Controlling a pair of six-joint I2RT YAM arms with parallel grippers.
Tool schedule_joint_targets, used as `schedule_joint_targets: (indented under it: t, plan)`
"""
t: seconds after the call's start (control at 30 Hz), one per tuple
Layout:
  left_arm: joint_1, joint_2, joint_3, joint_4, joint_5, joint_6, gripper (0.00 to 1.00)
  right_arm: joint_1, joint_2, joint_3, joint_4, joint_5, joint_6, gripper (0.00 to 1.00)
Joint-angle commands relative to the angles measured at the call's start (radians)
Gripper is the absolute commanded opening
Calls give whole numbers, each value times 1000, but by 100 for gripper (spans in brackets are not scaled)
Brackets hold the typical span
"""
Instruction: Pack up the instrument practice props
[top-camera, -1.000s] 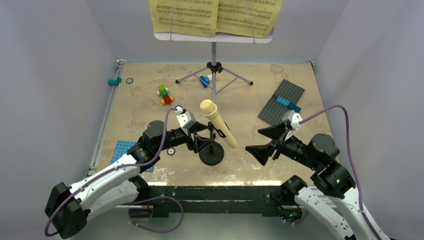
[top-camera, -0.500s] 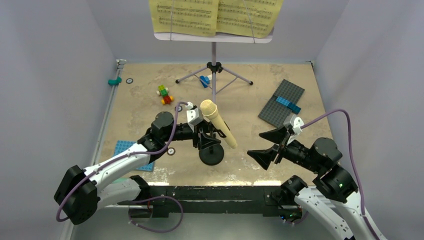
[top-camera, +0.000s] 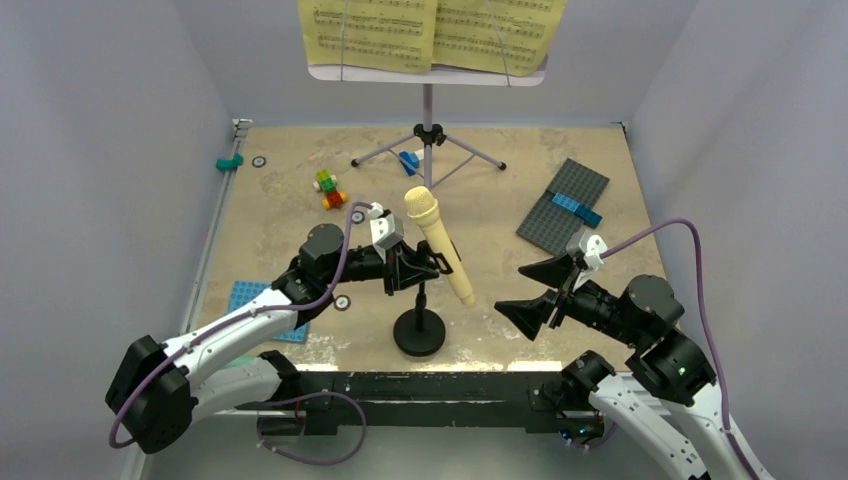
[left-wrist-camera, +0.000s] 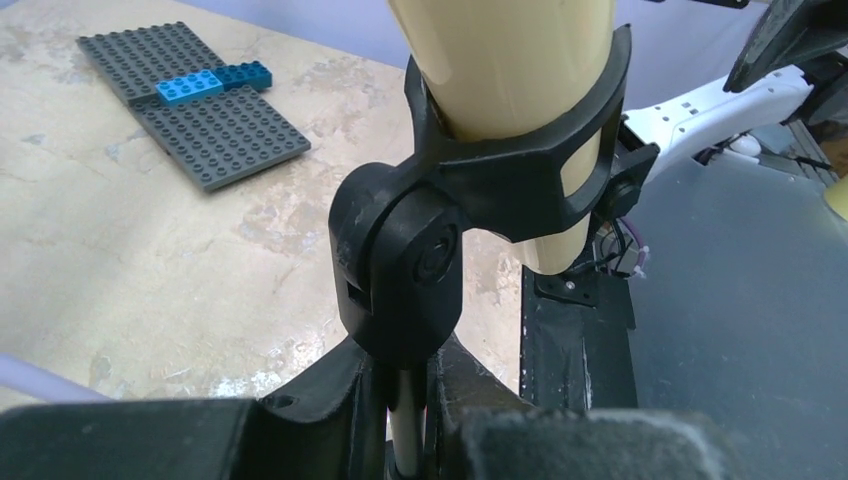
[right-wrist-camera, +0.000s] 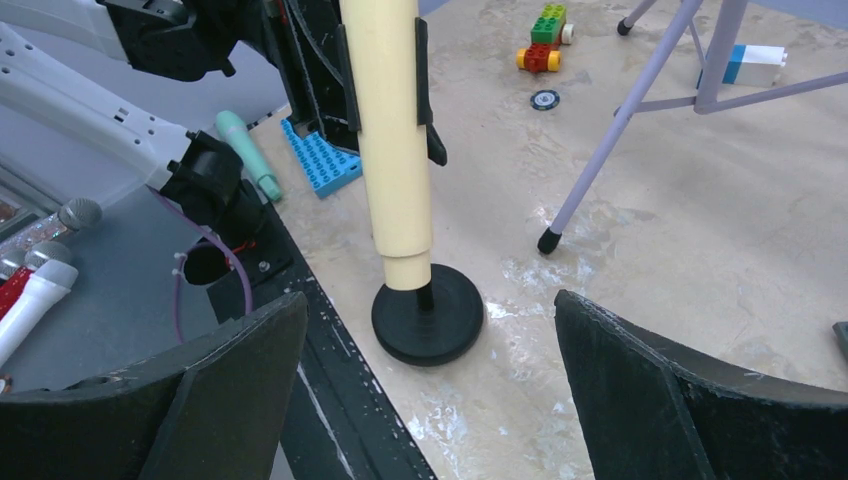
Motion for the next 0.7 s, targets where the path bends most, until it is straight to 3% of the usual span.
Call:
schedule_joint_targets:
  t: [0.0,0.2,0.33,0.47,0.57,0.67]
  plan:
    - [-8,-103,18,58,-118,-38,0,4,-18,11,1,13,-15,99]
    - [-197,-209,-25,63,-618,103,0,4,-24,-6,31,78,15,97]
    - [-319,-165,23,33,-1007,144,0,4,0,-10,39,127,35,97]
    - [-420,-87,27,116,-1330,190,0,3,18,-17,45,178,52,96]
    - [-489,0,31,267,-1582,276,0,4,20,-31,58,212,68,96]
    - [-545,97,1,595,-1683,455,0,4,24,-40,72,214,80,96]
